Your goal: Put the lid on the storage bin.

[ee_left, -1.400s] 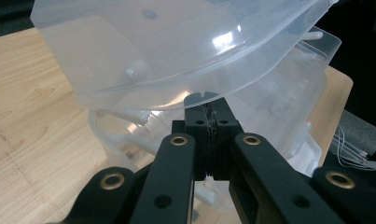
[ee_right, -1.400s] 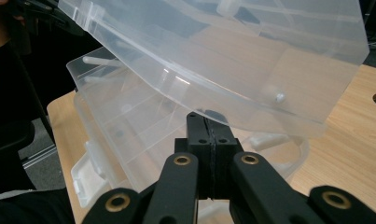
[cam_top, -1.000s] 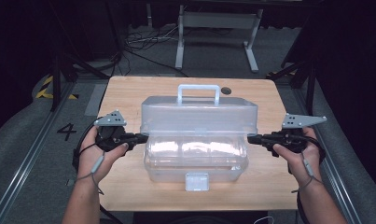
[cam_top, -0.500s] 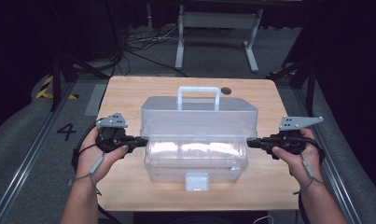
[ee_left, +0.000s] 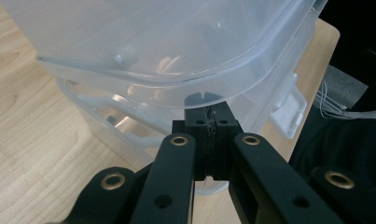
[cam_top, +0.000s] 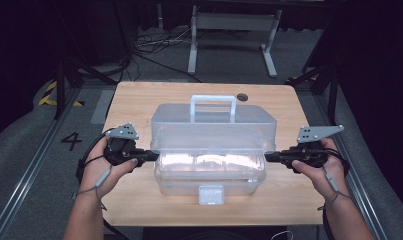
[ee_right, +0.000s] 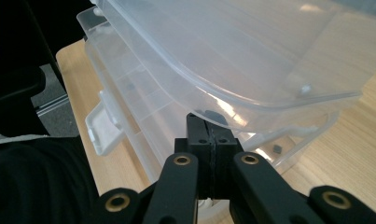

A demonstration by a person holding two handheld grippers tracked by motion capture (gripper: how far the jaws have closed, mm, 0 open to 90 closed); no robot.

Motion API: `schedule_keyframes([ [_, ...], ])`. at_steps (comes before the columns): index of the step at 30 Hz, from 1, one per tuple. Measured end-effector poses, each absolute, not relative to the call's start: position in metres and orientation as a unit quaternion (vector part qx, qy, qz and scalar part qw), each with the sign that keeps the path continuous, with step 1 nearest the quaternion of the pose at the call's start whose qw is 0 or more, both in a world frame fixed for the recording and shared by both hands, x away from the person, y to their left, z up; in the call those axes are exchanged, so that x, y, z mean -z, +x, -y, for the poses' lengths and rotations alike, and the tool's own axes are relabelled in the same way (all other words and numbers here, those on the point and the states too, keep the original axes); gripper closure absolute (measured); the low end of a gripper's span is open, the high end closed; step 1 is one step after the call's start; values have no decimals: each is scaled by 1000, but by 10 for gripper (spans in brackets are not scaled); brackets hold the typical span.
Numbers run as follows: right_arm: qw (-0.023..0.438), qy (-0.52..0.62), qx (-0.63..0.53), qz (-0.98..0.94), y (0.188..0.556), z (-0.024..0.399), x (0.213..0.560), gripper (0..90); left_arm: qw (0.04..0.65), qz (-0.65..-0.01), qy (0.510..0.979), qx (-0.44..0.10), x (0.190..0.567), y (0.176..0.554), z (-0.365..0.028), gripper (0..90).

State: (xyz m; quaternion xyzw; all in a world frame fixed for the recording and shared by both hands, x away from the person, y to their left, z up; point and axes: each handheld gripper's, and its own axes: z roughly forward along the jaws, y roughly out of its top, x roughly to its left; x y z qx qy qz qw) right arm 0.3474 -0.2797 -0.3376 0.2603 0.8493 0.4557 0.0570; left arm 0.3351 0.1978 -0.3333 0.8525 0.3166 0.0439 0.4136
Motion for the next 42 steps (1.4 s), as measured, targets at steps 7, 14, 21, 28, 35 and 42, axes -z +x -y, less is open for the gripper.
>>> schedule_keyframes([
  [7,53,257,-449,-854,348,280,338,900,408,-311,858,-37,335,336,-198,893],
  [14,43,253,-429,-866,348,279,340,900,398,-308,864,-26,338,337,-198,895],
  [21,36,249,-412,-876,350,278,343,889,388,-300,871,-15,341,337,-198,892],
  [28,32,247,-400,-882,350,276,345,895,380,-294,877,-10,343,337,-198,892],
  [35,26,242,-386,-890,350,275,347,893,370,-290,882,-4,345,336,-198,890],
  [42,19,239,-376,-895,349,276,348,890,365,-292,884,-3,346,336,-199,887],
])
